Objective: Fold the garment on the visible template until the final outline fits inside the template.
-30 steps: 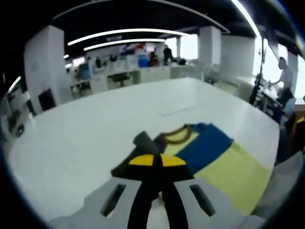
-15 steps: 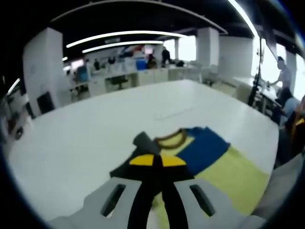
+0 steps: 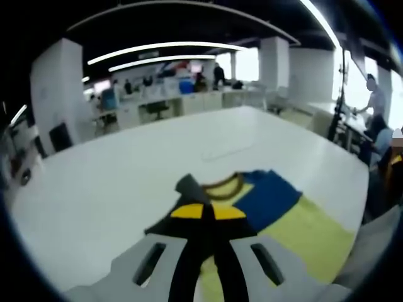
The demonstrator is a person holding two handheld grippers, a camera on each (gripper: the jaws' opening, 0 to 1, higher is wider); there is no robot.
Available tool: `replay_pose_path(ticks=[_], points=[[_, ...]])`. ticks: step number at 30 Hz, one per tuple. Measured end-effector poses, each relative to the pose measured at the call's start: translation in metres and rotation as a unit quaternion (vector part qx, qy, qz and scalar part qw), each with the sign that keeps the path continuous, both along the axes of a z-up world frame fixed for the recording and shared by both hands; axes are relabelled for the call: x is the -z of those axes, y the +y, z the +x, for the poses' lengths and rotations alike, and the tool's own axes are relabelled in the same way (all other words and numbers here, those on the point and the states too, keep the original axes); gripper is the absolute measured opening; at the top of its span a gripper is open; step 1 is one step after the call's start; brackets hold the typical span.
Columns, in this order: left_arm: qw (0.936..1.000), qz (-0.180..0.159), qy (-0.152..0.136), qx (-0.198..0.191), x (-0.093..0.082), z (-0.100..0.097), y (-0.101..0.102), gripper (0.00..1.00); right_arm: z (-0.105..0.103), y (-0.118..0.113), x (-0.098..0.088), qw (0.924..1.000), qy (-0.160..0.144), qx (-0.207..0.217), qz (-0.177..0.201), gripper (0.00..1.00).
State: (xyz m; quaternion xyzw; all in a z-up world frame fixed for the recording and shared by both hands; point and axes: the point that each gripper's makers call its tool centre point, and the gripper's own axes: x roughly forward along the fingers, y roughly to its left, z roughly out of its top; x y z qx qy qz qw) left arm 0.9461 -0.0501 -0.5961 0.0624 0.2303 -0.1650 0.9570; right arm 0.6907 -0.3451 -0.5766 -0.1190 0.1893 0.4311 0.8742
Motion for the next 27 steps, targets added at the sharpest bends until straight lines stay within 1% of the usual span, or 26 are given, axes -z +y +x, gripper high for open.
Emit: replay_pose_path(ticks=[9,16,27], points=[[0.9999,0.003,-0.008,0.005,-0.009,0.004,-0.011,0.0,0.0,0.0,0.003,0.9999,0.008,-0.007,0.007,1.0],[0.9998,0.007,-0.012,0.011,-0.011,0.005,-0.021,0.0,0.001,-0.005,0.005,0.9999,0.009,-0.007,0.009,1.0],[0.9995,0.011,-0.017,0.026,-0.017,0.006,-0.046,0.0,0.002,-0.015,0.006,0.9999,0.008,-0.011,0.008,1.0]])
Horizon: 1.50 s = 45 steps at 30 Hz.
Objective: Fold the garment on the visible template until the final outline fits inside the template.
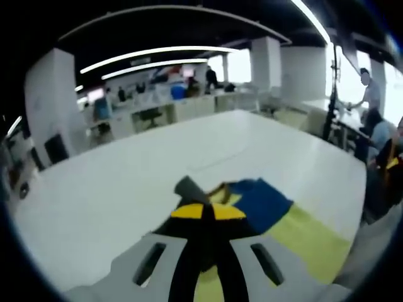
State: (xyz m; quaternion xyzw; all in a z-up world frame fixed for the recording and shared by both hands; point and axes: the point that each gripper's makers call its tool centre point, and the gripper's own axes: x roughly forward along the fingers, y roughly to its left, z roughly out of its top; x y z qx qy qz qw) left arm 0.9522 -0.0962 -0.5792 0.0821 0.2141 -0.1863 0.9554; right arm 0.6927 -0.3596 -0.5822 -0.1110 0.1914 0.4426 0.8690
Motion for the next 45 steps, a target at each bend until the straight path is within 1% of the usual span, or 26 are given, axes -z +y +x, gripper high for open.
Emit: replay_pose_path(ticks=[11,16,29,34,45], points=[[0.9999,0.002,-0.003,0.012,-0.003,0.0,-0.02,0.0,0.0,-0.009,0.004,1.0,0.003,0.001,-0.002,1.0],[0.9998,0.002,-0.006,0.02,-0.005,-0.001,-0.033,0.0,0.0,-0.012,0.004,1.0,0.005,0.003,0.001,1.0],[0.9994,0.003,-0.014,0.031,-0.013,-0.001,-0.052,0.0,-0.003,-0.021,0.005,1.0,0.006,0.005,0.003,1.0],[0.9991,0.001,-0.017,0.039,-0.015,-0.002,-0.063,0.0,-0.004,-0.023,0.006,1.0,0.007,0.006,0.003,1.0],[0.9985,-0.001,-0.01,0.053,-0.007,0.001,-0.085,0.0,-0.003,-0.028,0.006,0.9998,0.009,0.014,0.008,1.0]])
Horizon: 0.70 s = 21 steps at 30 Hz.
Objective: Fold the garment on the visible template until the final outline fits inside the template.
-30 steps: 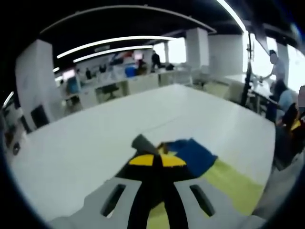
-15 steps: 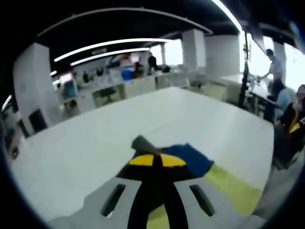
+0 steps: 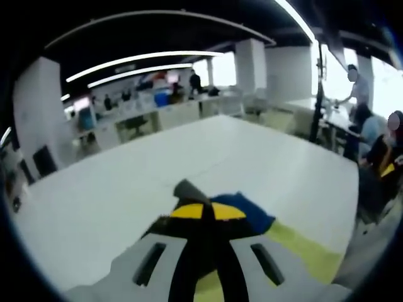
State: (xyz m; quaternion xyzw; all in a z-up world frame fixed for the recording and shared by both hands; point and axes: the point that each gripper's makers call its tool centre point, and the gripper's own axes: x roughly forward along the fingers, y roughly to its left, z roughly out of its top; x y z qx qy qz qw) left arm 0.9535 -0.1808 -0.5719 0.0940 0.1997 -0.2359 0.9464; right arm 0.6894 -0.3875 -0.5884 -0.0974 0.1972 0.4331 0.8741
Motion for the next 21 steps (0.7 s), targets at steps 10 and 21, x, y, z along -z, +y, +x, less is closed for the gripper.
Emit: replay_pose_path(ticks=[10,21], points=[[0.9999,-0.003,0.014,0.008,0.014,0.006,-0.013,0.0,0.001,-0.003,0.0,1.0,0.003,0.004,0.0,1.0],[0.9993,-0.005,0.028,0.023,0.027,0.01,-0.028,0.0,0.006,-0.002,0.002,1.0,0.008,0.005,-0.002,1.0]])
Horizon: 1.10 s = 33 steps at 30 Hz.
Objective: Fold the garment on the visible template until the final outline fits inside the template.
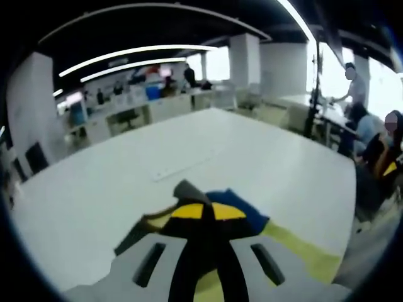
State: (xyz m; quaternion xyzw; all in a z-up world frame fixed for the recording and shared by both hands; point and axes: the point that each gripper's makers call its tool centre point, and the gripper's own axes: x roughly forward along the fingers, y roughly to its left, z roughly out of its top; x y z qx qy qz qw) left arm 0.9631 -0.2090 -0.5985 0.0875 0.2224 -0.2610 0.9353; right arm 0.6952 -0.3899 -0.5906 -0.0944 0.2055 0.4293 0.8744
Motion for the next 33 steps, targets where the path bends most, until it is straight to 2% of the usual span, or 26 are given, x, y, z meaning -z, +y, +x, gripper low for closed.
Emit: replay_pose_path(ticks=[11,33], points=[[0.9998,-0.005,0.014,0.011,0.013,0.006,-0.01,0.0,0.003,-0.002,0.003,1.0,0.005,0.005,-0.001,1.0],[0.9988,-0.006,0.041,0.024,0.045,0.021,-0.019,0.0,0.008,-0.002,0.007,0.9999,0.009,0.007,-0.007,1.0]])
